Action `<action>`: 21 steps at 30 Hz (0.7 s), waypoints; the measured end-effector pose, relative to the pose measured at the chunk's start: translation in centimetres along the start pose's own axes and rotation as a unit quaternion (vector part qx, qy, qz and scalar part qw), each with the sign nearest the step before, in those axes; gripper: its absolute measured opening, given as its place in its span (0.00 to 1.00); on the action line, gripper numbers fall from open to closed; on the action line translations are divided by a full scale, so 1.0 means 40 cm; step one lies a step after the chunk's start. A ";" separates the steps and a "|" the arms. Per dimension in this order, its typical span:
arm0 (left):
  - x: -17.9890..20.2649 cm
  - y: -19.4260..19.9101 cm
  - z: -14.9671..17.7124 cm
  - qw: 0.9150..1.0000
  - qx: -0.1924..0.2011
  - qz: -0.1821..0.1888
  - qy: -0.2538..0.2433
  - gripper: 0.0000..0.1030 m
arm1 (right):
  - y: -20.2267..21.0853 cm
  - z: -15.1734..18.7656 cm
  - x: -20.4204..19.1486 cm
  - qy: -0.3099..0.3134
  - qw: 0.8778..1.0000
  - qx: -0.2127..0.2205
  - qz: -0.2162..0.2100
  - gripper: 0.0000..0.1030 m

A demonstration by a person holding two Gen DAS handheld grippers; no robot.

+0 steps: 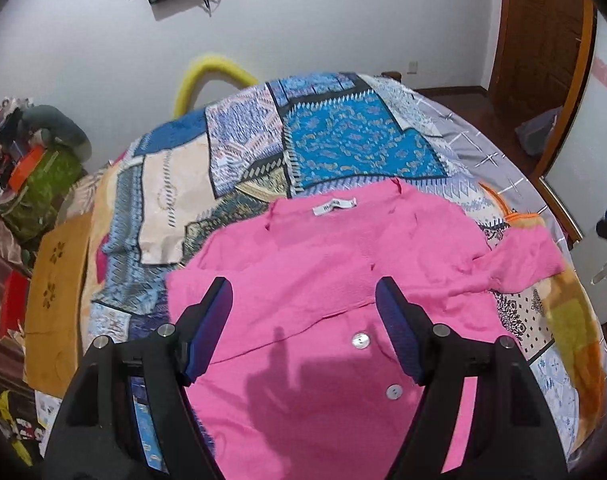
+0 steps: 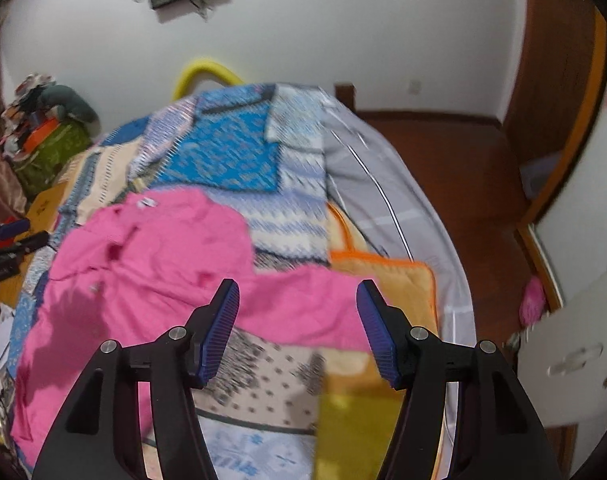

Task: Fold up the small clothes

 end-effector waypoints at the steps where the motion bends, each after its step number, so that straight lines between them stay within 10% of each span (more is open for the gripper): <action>1: 0.002 -0.012 0.002 1.000 -0.005 0.003 0.002 0.71 | -0.019 0.008 0.027 -0.005 1.000 -0.007 0.010 0.56; 21: -0.007 -0.217 0.075 0.996 -0.083 0.015 0.014 0.71 | -0.272 0.128 0.283 -0.179 0.978 -0.106 -0.001 0.54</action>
Point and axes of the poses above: each gripper's, at about its wrist camera, not at the fingertips, and y roughly against the way its jaws point, x to its right, z to its underside, the point moved 7 cm from there along -y, roughly the way its jaws point, and after that the axes turned 11 degrees about -y, right-handed, at the moved point
